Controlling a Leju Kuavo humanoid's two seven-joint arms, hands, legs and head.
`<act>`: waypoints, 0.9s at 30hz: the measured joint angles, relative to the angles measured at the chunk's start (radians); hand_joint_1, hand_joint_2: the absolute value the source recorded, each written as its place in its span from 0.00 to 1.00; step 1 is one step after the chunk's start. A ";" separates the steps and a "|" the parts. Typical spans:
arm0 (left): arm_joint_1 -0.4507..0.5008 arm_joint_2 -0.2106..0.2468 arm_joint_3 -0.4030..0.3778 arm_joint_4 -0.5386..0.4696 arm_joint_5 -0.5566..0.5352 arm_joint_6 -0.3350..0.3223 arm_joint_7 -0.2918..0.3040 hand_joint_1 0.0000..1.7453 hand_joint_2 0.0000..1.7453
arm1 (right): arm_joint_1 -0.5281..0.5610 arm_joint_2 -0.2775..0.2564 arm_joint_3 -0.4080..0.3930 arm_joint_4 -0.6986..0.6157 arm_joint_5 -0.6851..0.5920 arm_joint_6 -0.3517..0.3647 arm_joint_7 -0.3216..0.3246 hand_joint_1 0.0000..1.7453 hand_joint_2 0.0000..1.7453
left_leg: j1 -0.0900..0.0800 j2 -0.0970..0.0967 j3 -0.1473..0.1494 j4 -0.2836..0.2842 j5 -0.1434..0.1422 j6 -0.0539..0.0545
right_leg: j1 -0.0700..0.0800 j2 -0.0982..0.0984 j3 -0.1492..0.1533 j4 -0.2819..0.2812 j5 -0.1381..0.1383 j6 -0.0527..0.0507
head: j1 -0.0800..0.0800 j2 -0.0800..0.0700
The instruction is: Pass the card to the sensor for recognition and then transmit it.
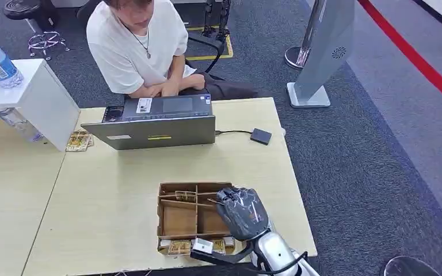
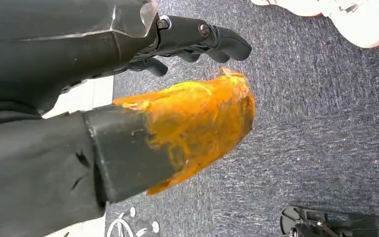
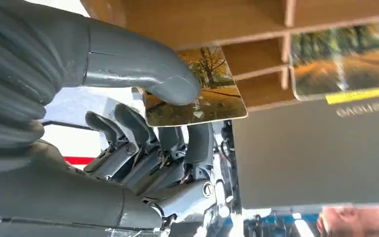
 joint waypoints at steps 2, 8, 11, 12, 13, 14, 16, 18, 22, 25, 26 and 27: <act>0.000 0.000 0.000 0.000 0.000 0.000 0.000 0.00 0.00 | 0.006 0.000 0.000 -0.019 0.007 -0.005 -0.004 1.00 1.00 | 0.000 0.000 0.000 0.000 0.000 0.000 | 0.000 0.000 0.000 0.000 0.000 0.000 | 0.000 0.000; 0.000 0.000 0.000 0.000 0.000 0.002 0.000 0.00 0.00 | 0.032 0.001 -0.004 -0.093 0.027 -0.007 -0.048 1.00 1.00 | 0.000 0.000 0.000 0.000 0.000 0.000 | 0.000 0.000 0.000 0.000 0.000 0.000 | 0.000 0.000; 0.000 0.000 0.000 0.000 0.000 0.002 0.000 0.00 0.00 | 0.047 0.005 -0.016 -0.131 0.032 -0.008 -0.082 1.00 1.00 | 0.000 0.000 0.000 0.000 0.000 0.000 | 0.000 0.000 0.000 0.000 0.000 0.000 | 0.000 0.000; 0.000 0.000 0.000 0.000 0.000 0.003 0.000 0.00 0.00 | 0.053 0.010 -0.023 -0.147 0.035 -0.008 -0.095 1.00 1.00 | 0.000 0.000 0.000 0.000 0.000 0.000 | 0.000 0.000 0.000 0.000 0.000 0.000 | 0.000 0.000; 0.000 0.000 0.000 0.000 0.000 0.003 0.000 0.00 0.00 | 0.058 0.014 -0.029 -0.162 0.036 -0.008 -0.105 1.00 1.00 | 0.000 0.000 0.000 0.000 0.000 0.000 | 0.000 0.000 0.000 0.000 0.000 0.000 | 0.000 0.000; 0.000 0.000 0.000 0.000 0.000 0.003 0.000 0.00 0.00 | 0.062 0.017 -0.032 -0.174 0.036 -0.008 -0.112 1.00 1.00 | 0.000 0.000 0.000 0.000 0.000 0.000 | 0.000 0.000 0.000 0.000 0.000 0.000 | 0.000 0.000; 0.000 -0.001 0.000 0.000 0.001 0.003 0.000 0.00 0.00 | 0.068 0.022 -0.042 -0.195 0.036 -0.008 -0.126 1.00 1.00 | 0.000 0.000 0.000 0.000 0.000 0.000 | 0.000 0.000 0.000 0.000 0.000 0.000 | 0.000 0.000; 0.000 -0.001 0.000 0.000 0.001 0.003 0.000 0.00 0.00 | 0.073 0.029 -0.050 -0.214 0.034 -0.008 -0.137 1.00 1.00 | 0.000 0.000 0.000 0.000 0.000 0.000 | 0.000 0.000 0.000 0.000 0.000 0.000 | 0.000 0.000; 0.000 -0.001 0.000 0.000 0.001 0.004 0.000 0.00 0.00 | 0.077 0.039 -0.063 -0.235 0.027 -0.008 -0.156 1.00 1.00 | 0.000 0.000 0.000 0.000 0.000 0.000 | 0.000 0.000 0.000 0.000 0.000 0.000 | 0.000 0.000; 0.000 -0.002 0.000 0.000 0.000 0.004 0.000 0.00 0.00 | 0.075 0.049 -0.071 -0.243 0.018 -0.008 -0.166 1.00 1.00 | 0.000 0.000 0.000 0.000 0.000 0.000 | 0.000 0.000 0.000 0.000 0.000 0.000 | 0.000 0.000; 0.000 -0.002 0.000 0.000 0.000 0.004 0.000 0.00 0.00 | 0.074 0.051 -0.072 -0.243 0.017 -0.008 -0.167 1.00 1.00 | 0.000 0.000 0.000 0.000 0.000 0.000 | 0.000 0.000 0.000 0.000 0.000 0.000 | 0.000 0.000; 0.000 -0.002 0.000 0.000 0.000 0.004 0.000 0.00 0.00 | 0.073 0.053 -0.073 -0.243 0.014 -0.008 -0.171 1.00 1.00 | 0.000 0.000 0.000 0.000 0.000 0.000 | 0.000 0.000 0.000 0.000 0.000 0.000 | 0.000 0.000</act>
